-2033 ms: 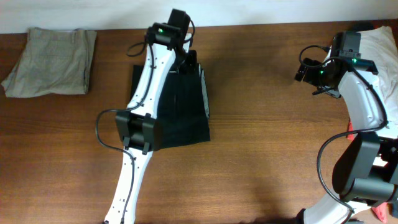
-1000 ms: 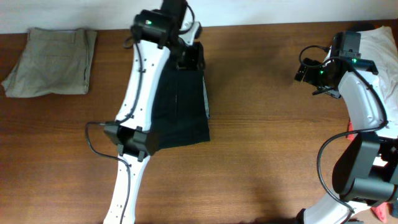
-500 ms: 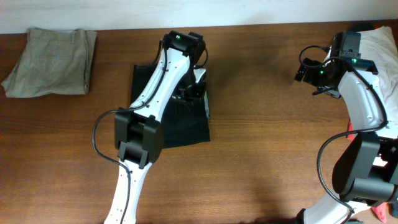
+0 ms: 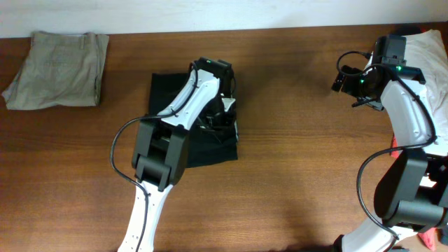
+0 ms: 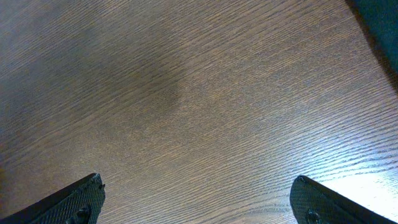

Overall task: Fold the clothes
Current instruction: 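Grasp the folded black trousers' left edge with the left gripper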

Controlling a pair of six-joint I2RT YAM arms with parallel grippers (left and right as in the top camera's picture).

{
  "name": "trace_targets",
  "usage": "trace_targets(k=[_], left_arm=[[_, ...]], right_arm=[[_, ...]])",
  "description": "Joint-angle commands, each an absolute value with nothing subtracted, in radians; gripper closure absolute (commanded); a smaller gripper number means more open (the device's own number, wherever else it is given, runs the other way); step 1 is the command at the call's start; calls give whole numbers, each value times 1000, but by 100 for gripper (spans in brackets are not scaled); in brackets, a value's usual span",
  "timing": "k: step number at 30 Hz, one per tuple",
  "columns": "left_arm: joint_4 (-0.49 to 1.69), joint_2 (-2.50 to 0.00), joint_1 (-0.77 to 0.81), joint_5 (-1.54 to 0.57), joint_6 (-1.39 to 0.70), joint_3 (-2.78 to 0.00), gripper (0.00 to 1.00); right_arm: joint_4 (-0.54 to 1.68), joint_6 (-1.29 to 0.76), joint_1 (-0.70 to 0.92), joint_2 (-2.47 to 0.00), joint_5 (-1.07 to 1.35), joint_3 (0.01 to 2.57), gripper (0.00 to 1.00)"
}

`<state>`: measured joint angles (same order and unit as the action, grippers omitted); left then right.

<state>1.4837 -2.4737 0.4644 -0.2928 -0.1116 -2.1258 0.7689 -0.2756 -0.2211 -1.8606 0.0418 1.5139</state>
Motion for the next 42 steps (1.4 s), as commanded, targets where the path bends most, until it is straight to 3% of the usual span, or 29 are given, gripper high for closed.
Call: trace_targets(k=[1,13,14,15,16,17,23,25,28,35,42], left_arm=[[1493,-2443,485,-327,-96,-2114,99],[1493,-2186,398,-205,-112,-2168,98],[1490,-2154,376,-153,-135,-2168,91],[1488,-2128,349,-108,-142,-2168,64],[1484,-2114,324,-79,-141,-2168,22],[1485,-2107,289,-54,-141,-2168,1],[1458,-2112,96,-56,-140,-2119,1],[1428,-2112,42,-163,-52,-2065,1],[1362,-2112,11,-275,24,-1975,1],[1106,-2112,-10,-273,32,-1694,1],[1040,-2116,-107,-300,48,-1653,1]], right_arm=[[766,-269,-224,-1841,33,1533,1],[766,-269,-224,-1841,33,1533,1],[766,-269,-224,-1841,33,1533,1],[766,-269,-224,-1841,33,1533,1],[766,-269,-224,-1841,33,1533,1],[766,-269,-224,-1841,33,1533,1],[766,-269,-224,-1841,33,1533,1],[766,-269,-224,-1841,33,1533,1],[767,-269,-224,-1841,33,1533,2],[766,-269,-224,-1841,33,1533,1],[766,-269,-224,-1841,33,1533,1]])
